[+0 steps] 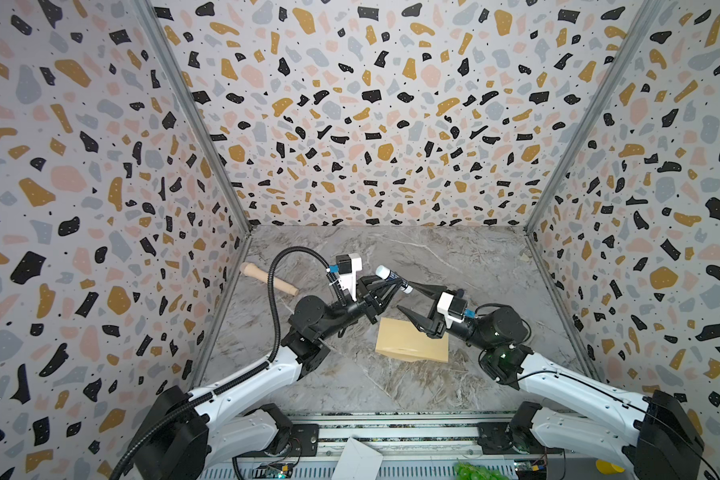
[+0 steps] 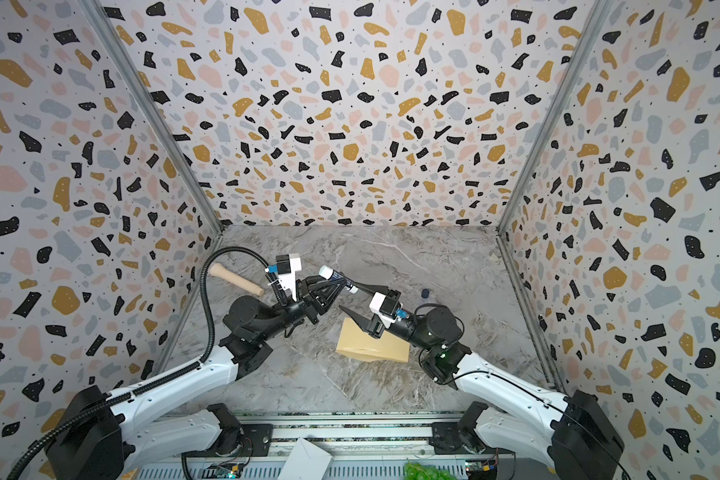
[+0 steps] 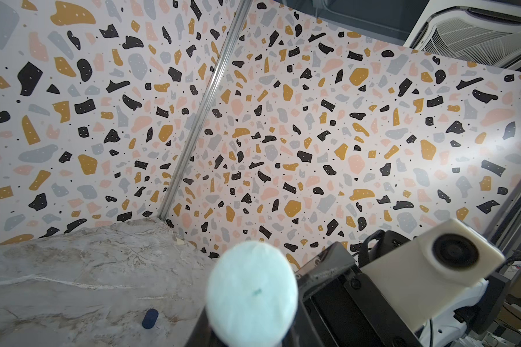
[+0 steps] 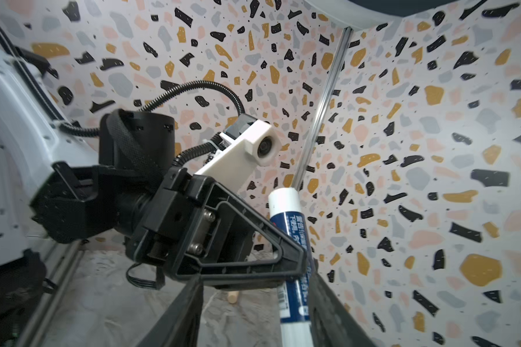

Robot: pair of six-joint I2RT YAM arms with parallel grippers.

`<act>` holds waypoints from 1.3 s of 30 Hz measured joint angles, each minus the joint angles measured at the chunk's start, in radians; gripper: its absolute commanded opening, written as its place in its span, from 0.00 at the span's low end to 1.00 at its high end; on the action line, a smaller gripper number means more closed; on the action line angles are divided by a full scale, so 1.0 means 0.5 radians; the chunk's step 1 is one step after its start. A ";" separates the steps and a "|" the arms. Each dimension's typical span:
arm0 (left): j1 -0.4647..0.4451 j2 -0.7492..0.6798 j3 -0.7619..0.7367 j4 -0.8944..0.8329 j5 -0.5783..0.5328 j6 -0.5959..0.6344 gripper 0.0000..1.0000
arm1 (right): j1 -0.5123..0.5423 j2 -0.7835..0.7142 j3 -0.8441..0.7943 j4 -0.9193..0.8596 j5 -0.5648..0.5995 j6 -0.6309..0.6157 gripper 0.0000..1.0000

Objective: Place the letter into the envelope and seal it

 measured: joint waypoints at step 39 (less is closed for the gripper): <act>-0.027 -0.043 0.009 -0.069 0.019 0.028 0.00 | -0.741 0.561 0.306 0.489 -1.579 2.107 0.14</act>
